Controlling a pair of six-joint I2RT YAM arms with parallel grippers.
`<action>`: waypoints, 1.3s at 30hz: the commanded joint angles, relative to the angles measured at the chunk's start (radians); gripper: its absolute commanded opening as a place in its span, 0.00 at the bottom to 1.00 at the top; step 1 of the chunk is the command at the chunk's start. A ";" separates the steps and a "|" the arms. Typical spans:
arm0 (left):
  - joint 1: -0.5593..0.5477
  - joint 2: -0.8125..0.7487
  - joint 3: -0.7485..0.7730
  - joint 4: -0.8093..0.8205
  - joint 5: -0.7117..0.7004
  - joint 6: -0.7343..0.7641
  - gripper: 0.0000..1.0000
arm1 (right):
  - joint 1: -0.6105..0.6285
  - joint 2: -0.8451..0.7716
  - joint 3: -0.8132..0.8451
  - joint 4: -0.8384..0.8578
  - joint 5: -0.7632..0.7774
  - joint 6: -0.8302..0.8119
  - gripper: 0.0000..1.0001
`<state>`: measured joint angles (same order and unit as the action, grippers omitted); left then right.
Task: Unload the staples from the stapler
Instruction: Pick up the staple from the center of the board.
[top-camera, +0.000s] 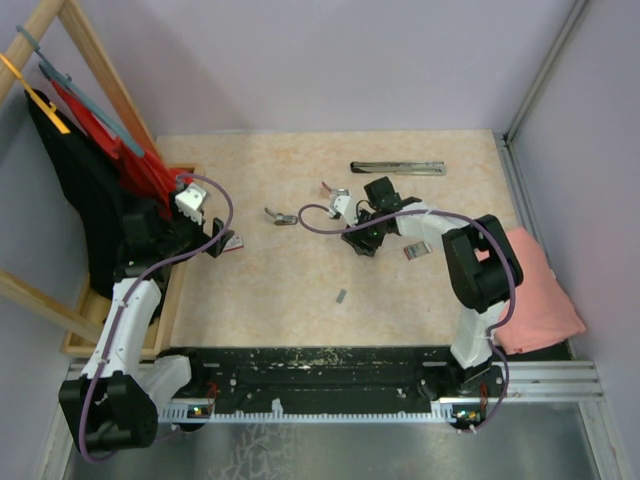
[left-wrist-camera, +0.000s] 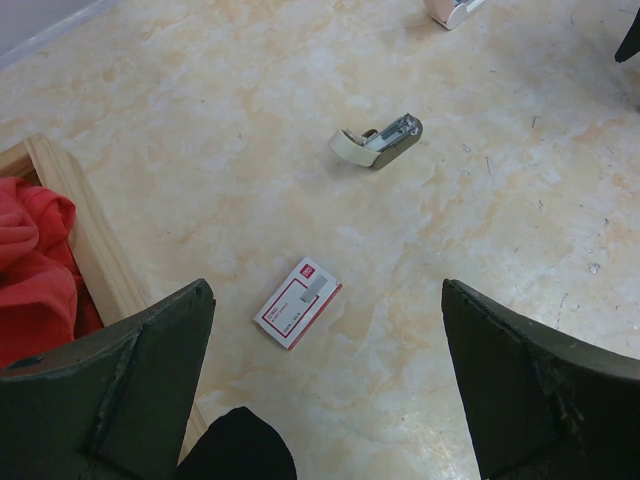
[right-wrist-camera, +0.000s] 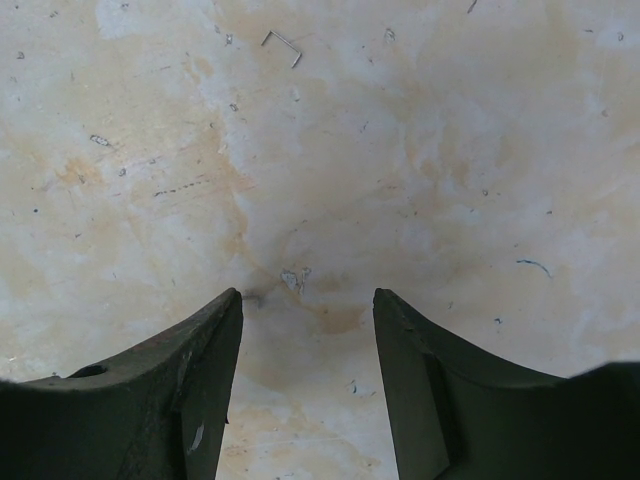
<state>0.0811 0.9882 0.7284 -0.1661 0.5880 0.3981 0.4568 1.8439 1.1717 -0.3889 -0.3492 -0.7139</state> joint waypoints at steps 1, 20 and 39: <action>0.008 -0.005 0.022 -0.012 0.018 0.005 0.99 | 0.015 0.014 0.000 0.031 0.010 0.004 0.56; 0.010 -0.004 0.019 -0.010 0.022 0.005 0.99 | 0.033 0.034 0.018 0.017 0.033 0.011 0.56; 0.015 -0.005 0.018 -0.010 0.027 0.005 0.99 | 0.033 -0.040 0.110 -0.151 -0.040 -0.034 0.52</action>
<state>0.0868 0.9882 0.7284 -0.1665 0.5930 0.3981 0.4778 1.8484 1.2308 -0.4805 -0.3458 -0.7059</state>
